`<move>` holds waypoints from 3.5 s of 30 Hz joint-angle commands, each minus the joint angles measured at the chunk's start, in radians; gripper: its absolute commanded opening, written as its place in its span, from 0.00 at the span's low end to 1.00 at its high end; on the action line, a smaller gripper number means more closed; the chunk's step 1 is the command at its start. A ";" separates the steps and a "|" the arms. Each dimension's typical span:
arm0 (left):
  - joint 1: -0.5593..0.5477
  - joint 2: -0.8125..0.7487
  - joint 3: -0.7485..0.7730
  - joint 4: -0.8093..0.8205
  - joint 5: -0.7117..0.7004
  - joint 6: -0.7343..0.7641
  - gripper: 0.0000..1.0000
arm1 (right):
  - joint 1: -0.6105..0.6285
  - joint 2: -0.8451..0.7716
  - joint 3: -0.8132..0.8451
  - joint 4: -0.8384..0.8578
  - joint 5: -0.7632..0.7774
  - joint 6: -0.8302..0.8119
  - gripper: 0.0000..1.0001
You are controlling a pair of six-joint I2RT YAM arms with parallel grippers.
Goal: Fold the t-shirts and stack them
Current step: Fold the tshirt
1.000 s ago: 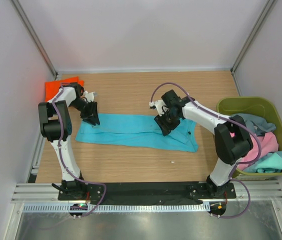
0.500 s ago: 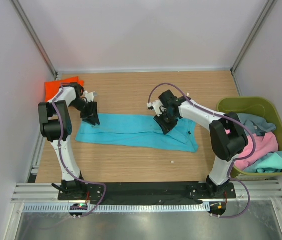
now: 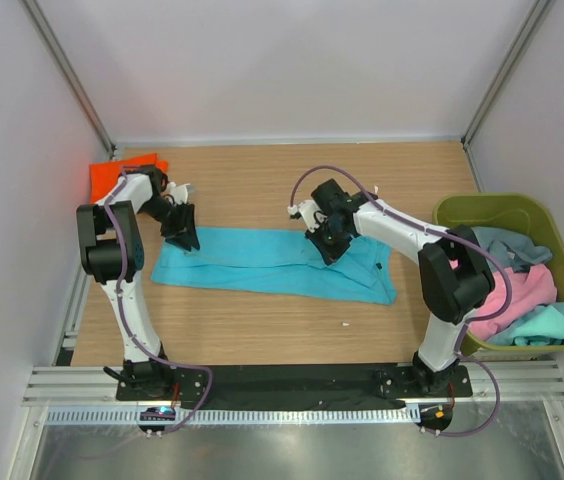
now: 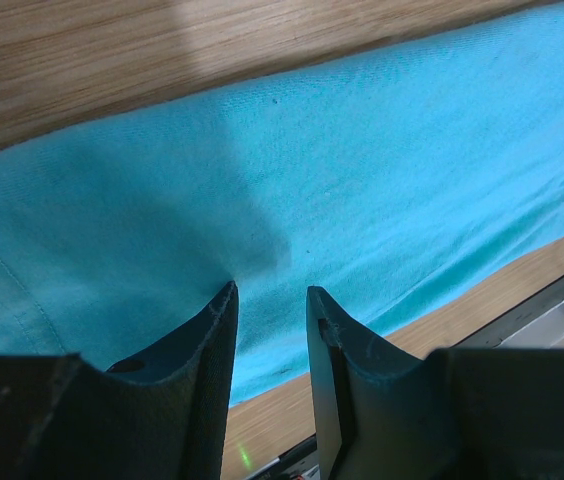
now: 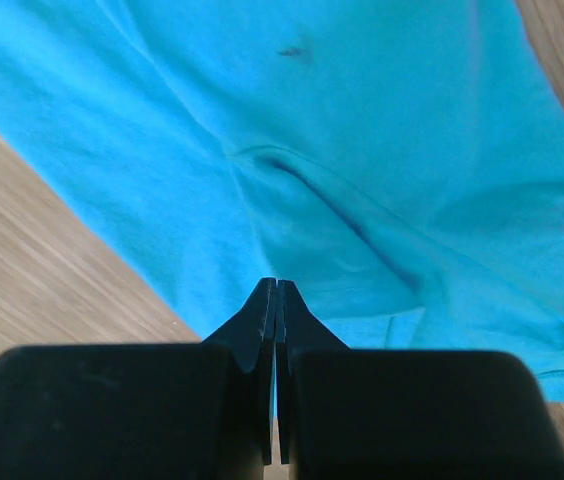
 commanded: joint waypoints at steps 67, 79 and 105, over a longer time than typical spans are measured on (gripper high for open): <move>0.004 -0.046 -0.019 0.032 0.005 -0.009 0.35 | 0.117 -0.039 -0.113 0.130 0.275 -0.139 0.16; 0.004 -0.035 -0.009 0.032 0.014 -0.013 0.35 | 0.148 -0.085 0.007 0.007 0.220 -0.071 0.02; 0.004 0.006 0.110 -0.023 0.004 -0.005 0.35 | -0.130 -0.041 0.062 0.087 0.068 0.206 0.52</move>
